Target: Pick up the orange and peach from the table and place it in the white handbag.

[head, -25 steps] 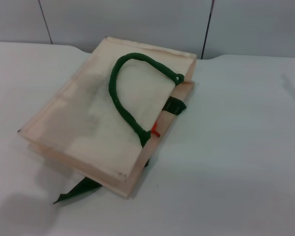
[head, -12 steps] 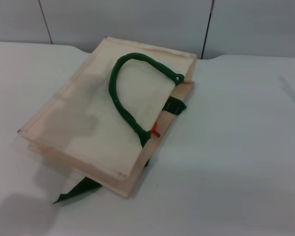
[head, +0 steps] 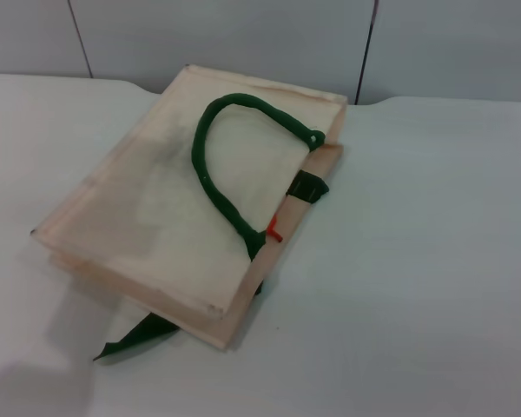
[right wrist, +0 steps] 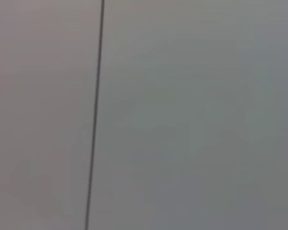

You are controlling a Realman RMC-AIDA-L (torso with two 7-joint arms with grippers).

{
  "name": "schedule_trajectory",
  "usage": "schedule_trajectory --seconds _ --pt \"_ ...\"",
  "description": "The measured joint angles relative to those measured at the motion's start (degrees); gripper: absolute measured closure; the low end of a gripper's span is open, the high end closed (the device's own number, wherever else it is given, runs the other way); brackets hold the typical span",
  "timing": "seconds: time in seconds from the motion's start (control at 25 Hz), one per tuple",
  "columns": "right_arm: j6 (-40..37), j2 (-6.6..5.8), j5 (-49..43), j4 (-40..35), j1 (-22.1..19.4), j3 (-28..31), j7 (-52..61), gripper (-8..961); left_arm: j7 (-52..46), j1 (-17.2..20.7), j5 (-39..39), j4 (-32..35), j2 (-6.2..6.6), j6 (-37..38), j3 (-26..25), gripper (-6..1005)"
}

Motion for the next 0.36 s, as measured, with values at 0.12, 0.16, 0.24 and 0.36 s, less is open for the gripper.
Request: schedule_trajectory --seconds 0.12,0.16,0.24,0.36 --pt "-4.6 0.10 3.0 -0.2 -2.0 -4.2 -4.2 229 0.0 1.4 -0.2 -0.9 -0.07 2.2 1.1 517" --pt "-6.2 0.12 3.4 -0.4 -2.5 -5.6 -5.2 229 0.0 2.2 -0.2 -1.7 -0.15 3.7 2.1 517" --pt "-8.6 0.13 4.0 -1.1 -3.8 -7.8 -6.2 229 0.0 2.7 -0.2 -2.1 -0.16 4.9 2.8 517" --pt "-10.8 0.12 8.1 -2.4 -6.5 -10.5 -8.7 229 0.1 4.5 -0.2 -3.3 -0.10 9.6 5.2 517"
